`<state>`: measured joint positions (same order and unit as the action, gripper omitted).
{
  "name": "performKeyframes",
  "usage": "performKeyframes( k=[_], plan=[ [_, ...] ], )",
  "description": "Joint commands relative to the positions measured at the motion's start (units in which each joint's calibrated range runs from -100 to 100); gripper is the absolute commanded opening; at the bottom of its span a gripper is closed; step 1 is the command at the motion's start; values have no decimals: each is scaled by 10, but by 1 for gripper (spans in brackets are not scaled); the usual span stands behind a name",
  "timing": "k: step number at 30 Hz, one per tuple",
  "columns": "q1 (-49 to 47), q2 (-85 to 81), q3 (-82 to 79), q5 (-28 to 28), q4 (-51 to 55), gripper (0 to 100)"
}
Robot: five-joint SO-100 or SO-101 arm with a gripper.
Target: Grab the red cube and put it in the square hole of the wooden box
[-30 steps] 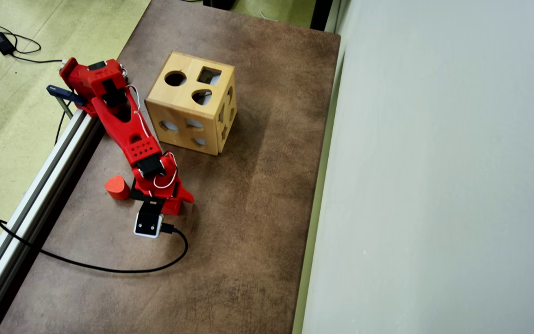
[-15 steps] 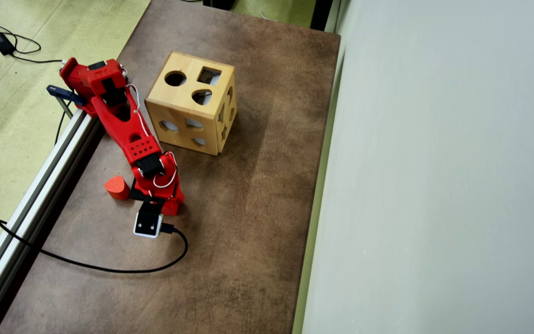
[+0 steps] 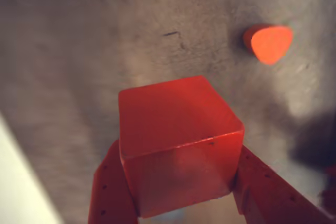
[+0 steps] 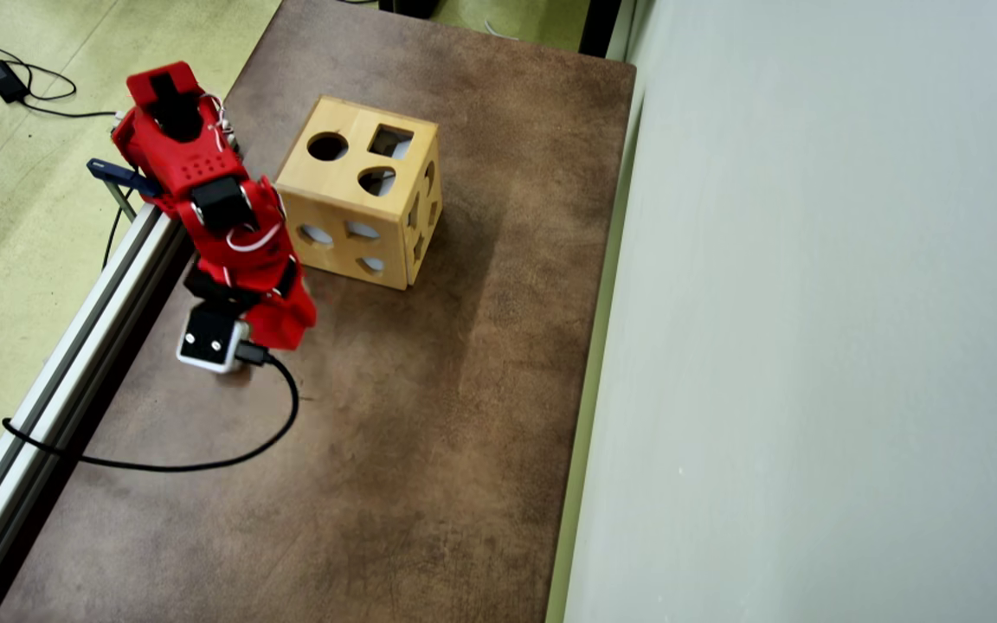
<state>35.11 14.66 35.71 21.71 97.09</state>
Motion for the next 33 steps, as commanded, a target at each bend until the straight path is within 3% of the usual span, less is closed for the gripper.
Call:
performKeyframes(
  k=[1,21,33],
  plan=[
    [-30,-80,12,-63,8,2],
    [-313,-139,4,-166,12,2],
    [-448,-190,-178,-221,11,2]
  ],
)
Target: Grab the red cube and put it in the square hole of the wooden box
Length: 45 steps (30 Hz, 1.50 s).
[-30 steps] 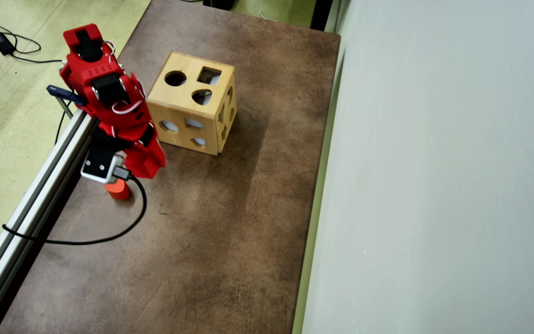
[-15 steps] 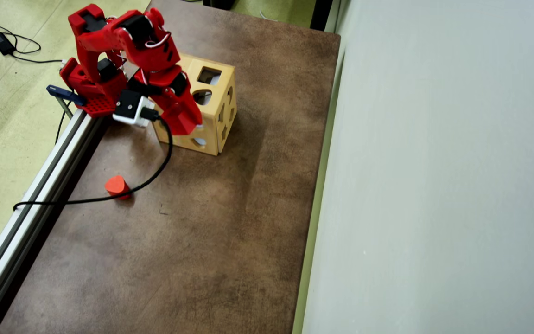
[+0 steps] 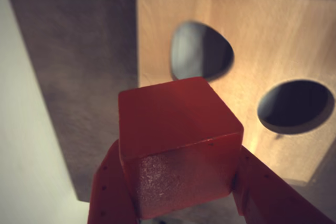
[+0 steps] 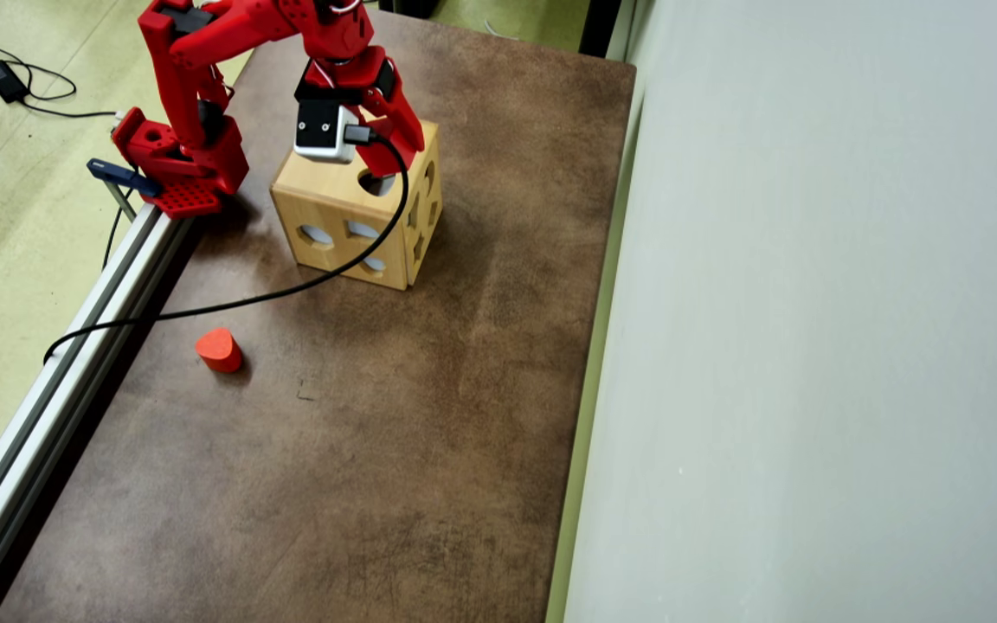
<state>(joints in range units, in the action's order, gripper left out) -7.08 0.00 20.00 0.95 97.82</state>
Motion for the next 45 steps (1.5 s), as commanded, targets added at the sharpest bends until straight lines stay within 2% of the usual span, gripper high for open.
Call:
performKeyframes(
  k=[1,18,24,45],
  plan=[
    [-33,-48,-28,-18,3,2],
    [-45,-60,-111,-32,1,2],
    [-45,-60,-111,-63,-2,2],
    [-45,1,-102,-64,-5,2]
  ],
)
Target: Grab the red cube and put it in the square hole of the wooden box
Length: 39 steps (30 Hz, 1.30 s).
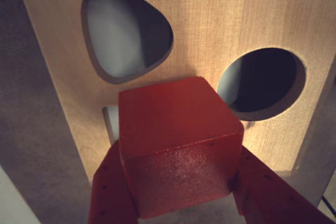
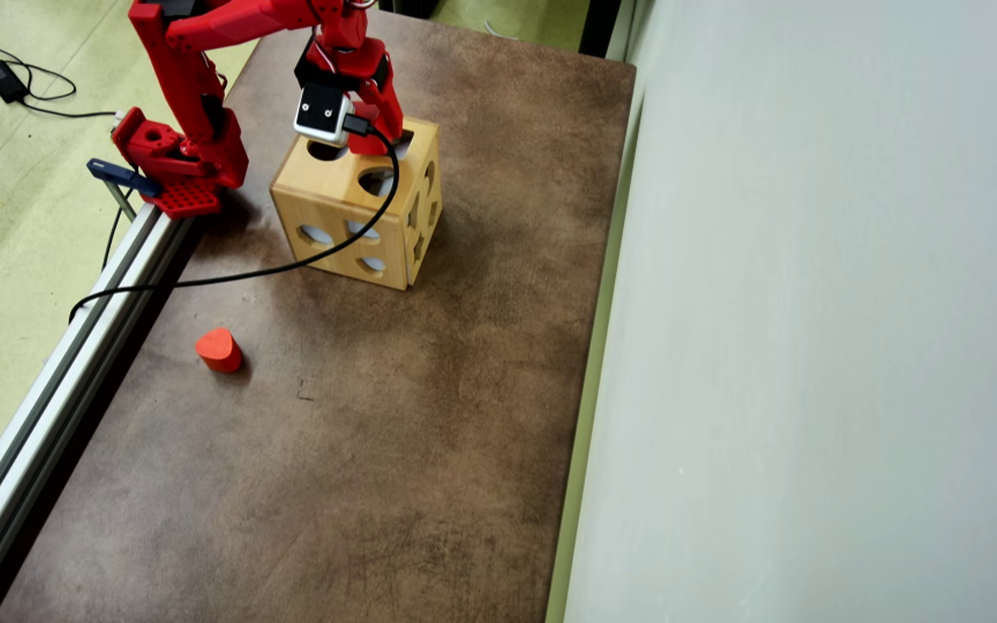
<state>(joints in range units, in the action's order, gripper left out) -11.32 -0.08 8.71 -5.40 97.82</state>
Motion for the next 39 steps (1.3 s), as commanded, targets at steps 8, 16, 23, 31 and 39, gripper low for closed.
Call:
performKeyframes(
  k=[8,16,23,31,39],
  plan=[
    [-4,18,12,-1,-43,2],
    [-29,22,13,-2,-67,2],
    [-34,17,12,-28,-59,2],
    [-38,17,3,-58,-59,2],
    [-42,21,2,-58,-58,2]
  ],
)
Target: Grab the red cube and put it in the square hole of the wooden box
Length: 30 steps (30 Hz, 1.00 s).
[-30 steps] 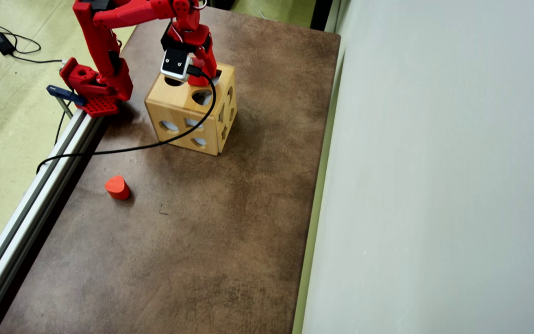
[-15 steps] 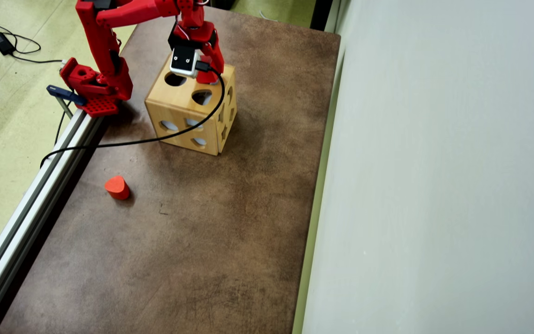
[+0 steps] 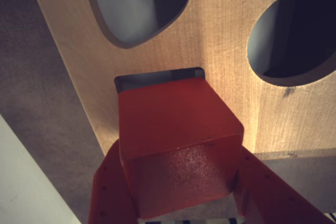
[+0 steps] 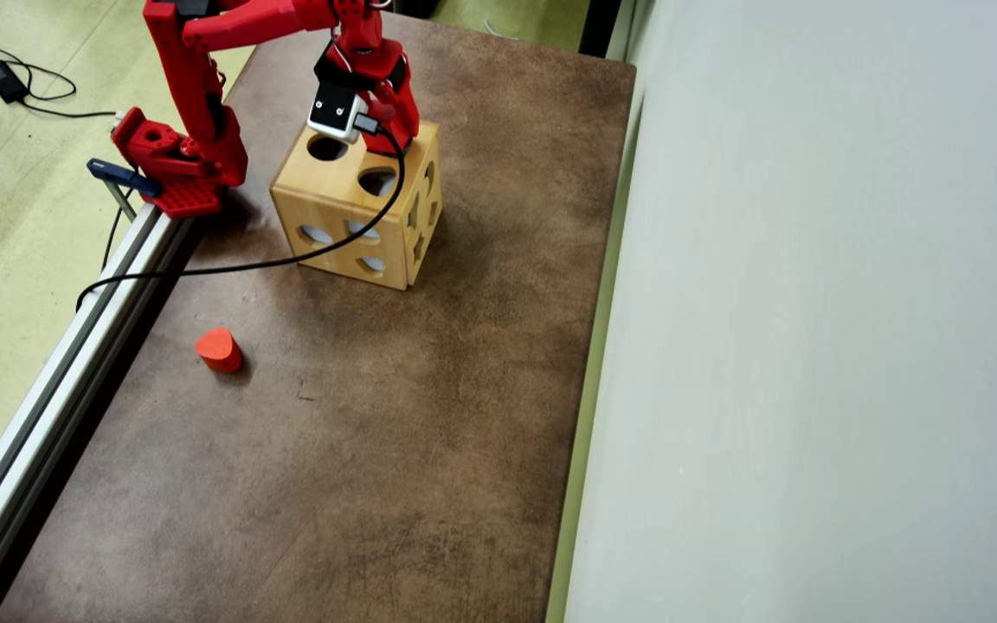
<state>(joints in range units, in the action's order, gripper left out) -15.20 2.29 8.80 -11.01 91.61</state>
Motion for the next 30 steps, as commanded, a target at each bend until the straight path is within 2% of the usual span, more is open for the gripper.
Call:
performKeyframes(
  k=[1,21,25,30],
  plan=[
    [-3,-3,1,-2,4,2],
    [6,0,0,-2,17,3],
    [6,23,0,-1,18,11],
    [1,23,2,-2,47,27]
  ],
)
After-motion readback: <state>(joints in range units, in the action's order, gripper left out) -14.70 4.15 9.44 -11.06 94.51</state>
